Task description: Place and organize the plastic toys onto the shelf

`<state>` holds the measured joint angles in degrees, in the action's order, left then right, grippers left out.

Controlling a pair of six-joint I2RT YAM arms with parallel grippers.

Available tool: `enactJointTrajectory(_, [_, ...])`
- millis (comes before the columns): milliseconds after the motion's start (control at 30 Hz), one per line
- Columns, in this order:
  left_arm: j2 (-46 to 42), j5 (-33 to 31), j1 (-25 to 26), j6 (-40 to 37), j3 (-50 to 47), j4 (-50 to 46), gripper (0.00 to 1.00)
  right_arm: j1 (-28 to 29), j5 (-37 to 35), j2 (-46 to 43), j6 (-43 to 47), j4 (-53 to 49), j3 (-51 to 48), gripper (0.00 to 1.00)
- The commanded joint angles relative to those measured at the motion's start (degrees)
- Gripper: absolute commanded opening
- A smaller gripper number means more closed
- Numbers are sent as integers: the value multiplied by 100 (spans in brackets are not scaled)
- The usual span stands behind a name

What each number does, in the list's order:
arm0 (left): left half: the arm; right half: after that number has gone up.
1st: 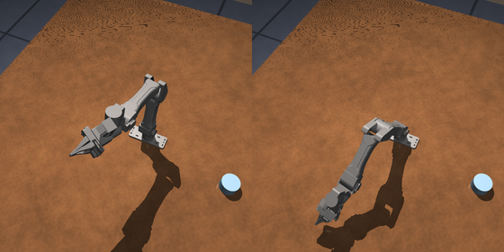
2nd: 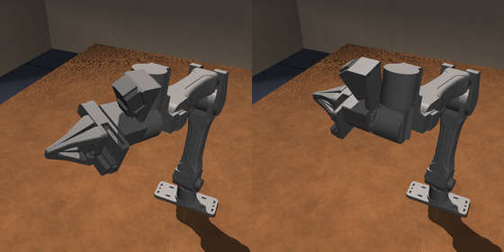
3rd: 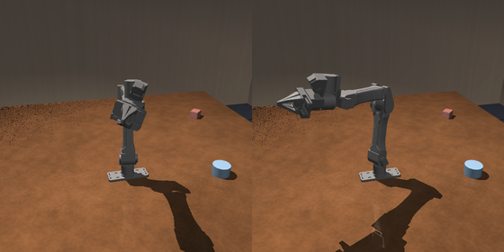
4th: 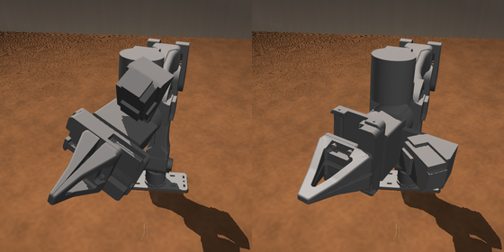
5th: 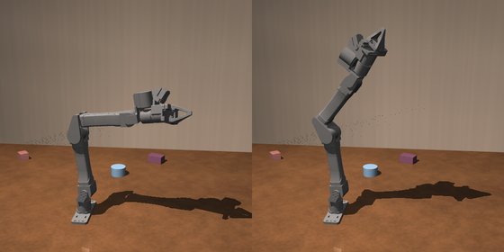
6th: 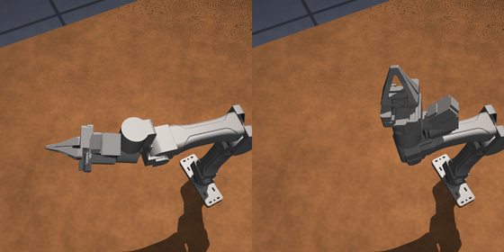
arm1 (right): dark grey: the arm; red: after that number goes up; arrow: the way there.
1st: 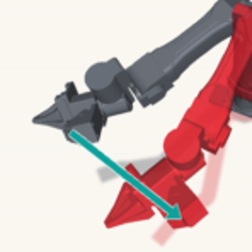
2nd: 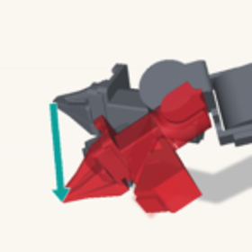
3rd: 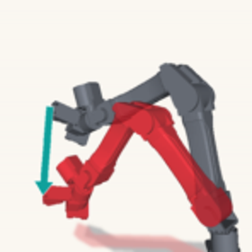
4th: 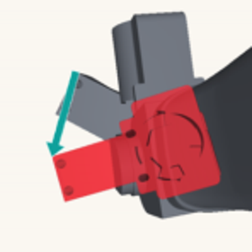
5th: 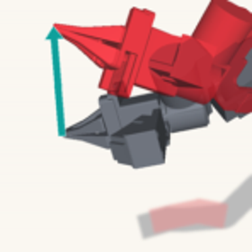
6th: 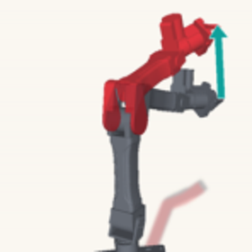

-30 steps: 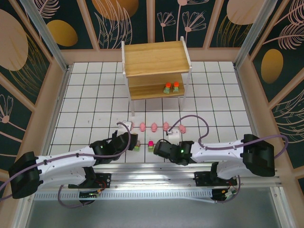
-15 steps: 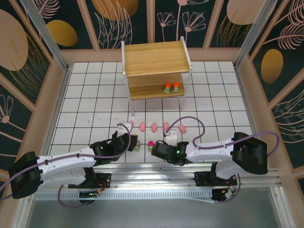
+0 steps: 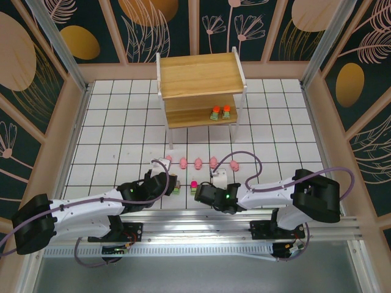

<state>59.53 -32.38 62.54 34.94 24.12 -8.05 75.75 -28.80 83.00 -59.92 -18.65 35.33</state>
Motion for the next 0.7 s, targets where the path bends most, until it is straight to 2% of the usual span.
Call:
enactJointTrajectory(0, [-20,-14,21,-46,-62,120,58,-3,-74,92,-55,4,-104,42])
enactJointTrajectory(300, [15,-1,21,-48,-92,170,58,20,-72,234,-72,-7,-66,39])
enactJointTrajectory(667, [33,29,21,-66,-109,199,58,88,-44,334,-126,-129,-88,42])
